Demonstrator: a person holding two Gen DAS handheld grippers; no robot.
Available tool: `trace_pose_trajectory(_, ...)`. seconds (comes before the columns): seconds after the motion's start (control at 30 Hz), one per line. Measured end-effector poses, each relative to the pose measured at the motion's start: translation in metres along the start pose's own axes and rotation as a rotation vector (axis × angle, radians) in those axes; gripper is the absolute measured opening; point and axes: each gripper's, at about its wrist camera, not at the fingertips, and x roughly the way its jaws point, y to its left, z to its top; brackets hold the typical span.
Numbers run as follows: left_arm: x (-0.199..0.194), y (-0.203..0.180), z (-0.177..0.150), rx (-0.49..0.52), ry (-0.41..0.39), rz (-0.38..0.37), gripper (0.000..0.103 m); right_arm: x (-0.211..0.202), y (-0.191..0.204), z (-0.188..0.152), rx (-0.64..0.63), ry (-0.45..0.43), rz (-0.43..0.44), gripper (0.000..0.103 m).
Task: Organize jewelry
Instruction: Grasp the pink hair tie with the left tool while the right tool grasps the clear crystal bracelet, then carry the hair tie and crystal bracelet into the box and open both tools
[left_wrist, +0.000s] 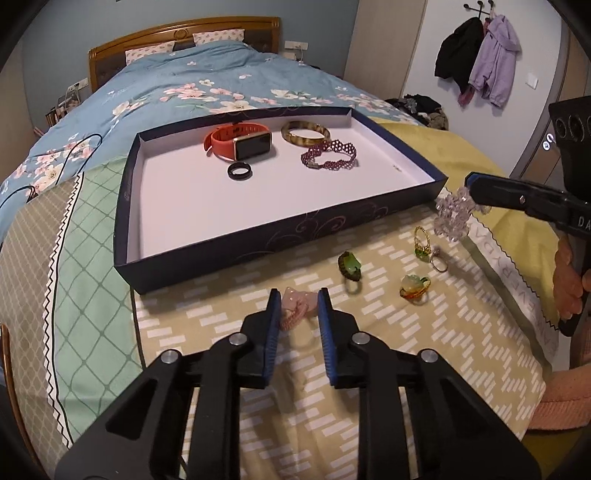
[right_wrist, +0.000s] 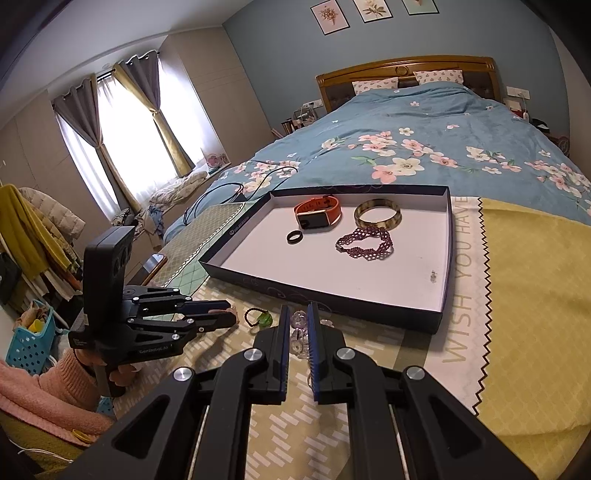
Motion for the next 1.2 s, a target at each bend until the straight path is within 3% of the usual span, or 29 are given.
trace_pose_trajectory(0.47, -0.018, -0.008, 0.001, 0.009, -0.05, -0.005, 0.017, -0.002, 0.002, 0.007, -0.006, -0.028, 0.009, 0.008)
trace_pose_trajectory(0.83, -0.05, -0.011, 0.027, 0.032, -0.16, 0.004, 0.017, -0.004, 0.007, 0.031, -0.039, -0.079, 0.002, 0.008)
trace_pose_trajectory(1.2, -0.041, 0.004, 0.054, 0.016, -0.178, 0.04, 0.017, 0.018, -0.005, 0.061, -0.03, -0.09, -0.02, 0.008)
